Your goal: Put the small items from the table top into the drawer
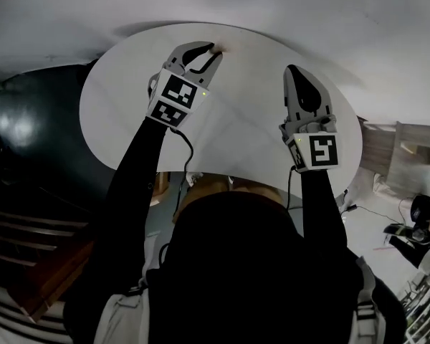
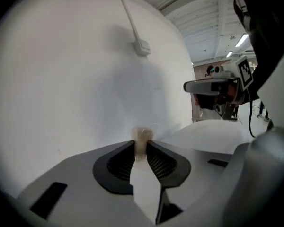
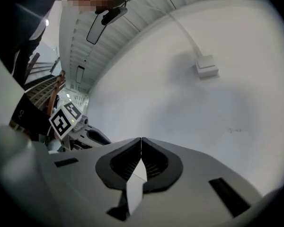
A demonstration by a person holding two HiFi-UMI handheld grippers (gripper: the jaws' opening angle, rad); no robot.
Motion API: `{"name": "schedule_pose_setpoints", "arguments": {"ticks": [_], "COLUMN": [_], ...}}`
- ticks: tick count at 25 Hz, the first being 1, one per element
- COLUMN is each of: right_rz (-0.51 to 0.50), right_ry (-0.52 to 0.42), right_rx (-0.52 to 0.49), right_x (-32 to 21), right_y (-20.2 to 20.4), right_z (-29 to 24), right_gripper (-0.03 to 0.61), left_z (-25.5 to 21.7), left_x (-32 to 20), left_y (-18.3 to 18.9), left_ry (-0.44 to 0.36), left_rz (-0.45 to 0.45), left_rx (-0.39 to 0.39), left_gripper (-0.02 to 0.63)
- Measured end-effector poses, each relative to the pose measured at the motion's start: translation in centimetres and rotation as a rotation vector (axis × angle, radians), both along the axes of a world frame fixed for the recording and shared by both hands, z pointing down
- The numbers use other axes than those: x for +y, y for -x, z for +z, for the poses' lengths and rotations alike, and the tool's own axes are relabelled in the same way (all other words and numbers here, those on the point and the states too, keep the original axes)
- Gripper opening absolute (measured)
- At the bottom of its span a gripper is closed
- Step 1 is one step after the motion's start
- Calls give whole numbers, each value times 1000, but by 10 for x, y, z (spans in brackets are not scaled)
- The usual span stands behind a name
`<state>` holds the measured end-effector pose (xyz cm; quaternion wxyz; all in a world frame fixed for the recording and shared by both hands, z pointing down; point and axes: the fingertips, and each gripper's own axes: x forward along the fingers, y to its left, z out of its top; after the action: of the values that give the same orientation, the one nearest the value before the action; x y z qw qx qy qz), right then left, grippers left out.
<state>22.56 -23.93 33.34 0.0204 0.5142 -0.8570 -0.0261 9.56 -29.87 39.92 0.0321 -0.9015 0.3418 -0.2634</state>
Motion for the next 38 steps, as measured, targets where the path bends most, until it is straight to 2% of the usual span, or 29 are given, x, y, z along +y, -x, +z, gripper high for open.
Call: {"name": "schedule_pose_setpoints", "arguments": {"ticks": [3,8,11,14,22,28,31,38], "right_rz": [-41,-94,-110,-104,-126,-226,-302,-552], "right_ry": [-23,-51,-74,-74,-77,-68,-68,-48], "right_rx": [-17,-18,-13,-11,-13,-26,-37,-76], "right_x": [3,20,31,36,42,36,42,66], "right_y": [27,63,78,81,90,122,157,268], "right_z": [-11,-23,-32,-34,-40,-32,-32,-26], "right_gripper": [27,26,26,26,26,26,26,26], "left_z": [-37,-81,-98,-106,-116,-109,-107,-98], "left_x": [26,80,102,109,117,124,139,187], "left_y": [18,37,49,56,63,100,129,219], "left_ry": [-43,-104,-176,-197,-234,-251,-256,-277], "left_rz": [-64,-176,-230,-264,-267,-372,-440,-656], "left_rx": [96,310,374,417,408,374,361,305], "left_gripper": [89,89,89,89,89,89,89,89]}}
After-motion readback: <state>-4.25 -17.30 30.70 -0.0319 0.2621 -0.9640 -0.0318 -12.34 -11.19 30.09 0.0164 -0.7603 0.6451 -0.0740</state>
